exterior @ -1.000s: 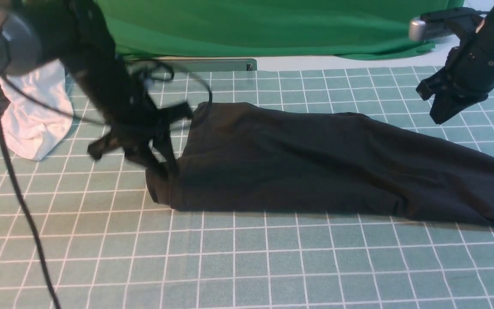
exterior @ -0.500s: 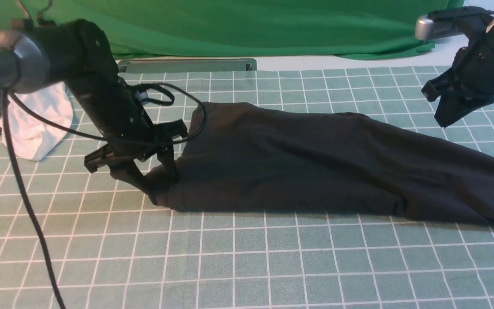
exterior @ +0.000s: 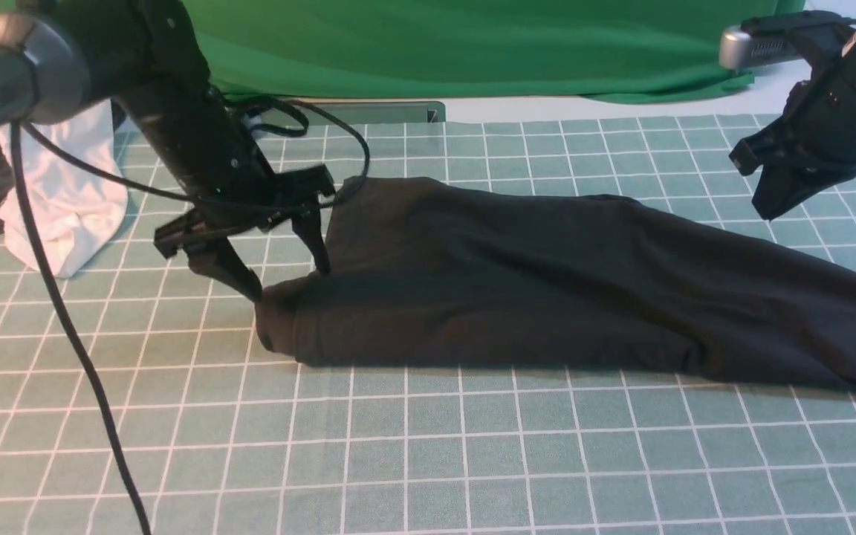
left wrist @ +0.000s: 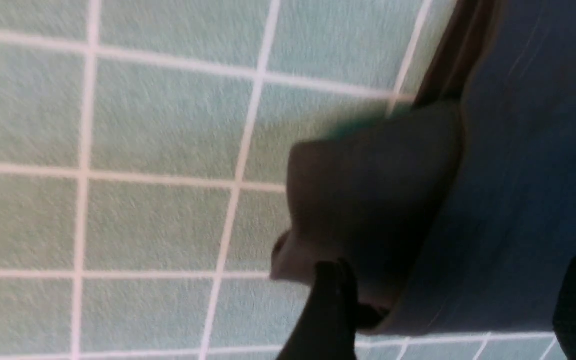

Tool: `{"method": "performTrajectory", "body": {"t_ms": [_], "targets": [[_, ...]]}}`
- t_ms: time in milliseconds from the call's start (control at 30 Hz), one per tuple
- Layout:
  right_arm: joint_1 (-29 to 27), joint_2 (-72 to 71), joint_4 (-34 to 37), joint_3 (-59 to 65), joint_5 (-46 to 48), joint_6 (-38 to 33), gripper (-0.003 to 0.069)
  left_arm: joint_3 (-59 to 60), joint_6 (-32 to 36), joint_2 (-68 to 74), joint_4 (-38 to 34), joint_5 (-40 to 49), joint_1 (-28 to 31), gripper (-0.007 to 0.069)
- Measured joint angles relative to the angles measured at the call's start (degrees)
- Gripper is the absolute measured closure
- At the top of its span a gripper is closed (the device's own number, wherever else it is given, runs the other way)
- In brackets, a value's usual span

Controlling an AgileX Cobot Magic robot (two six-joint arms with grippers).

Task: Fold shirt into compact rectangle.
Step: 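Pull the folded dark garment lengthwise by its ends to straighten it flat on the table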

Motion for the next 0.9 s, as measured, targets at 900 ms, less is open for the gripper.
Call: {"method": "performTrajectory", "body": {"t_ms": [900], "targets": [[0.0, 0.0, 0.0, 0.0, -0.96, 0.02, 0.0632, 1.95, -4.05, 4.8, 3.07, -4.89, -4.27, 0.0092]]}}
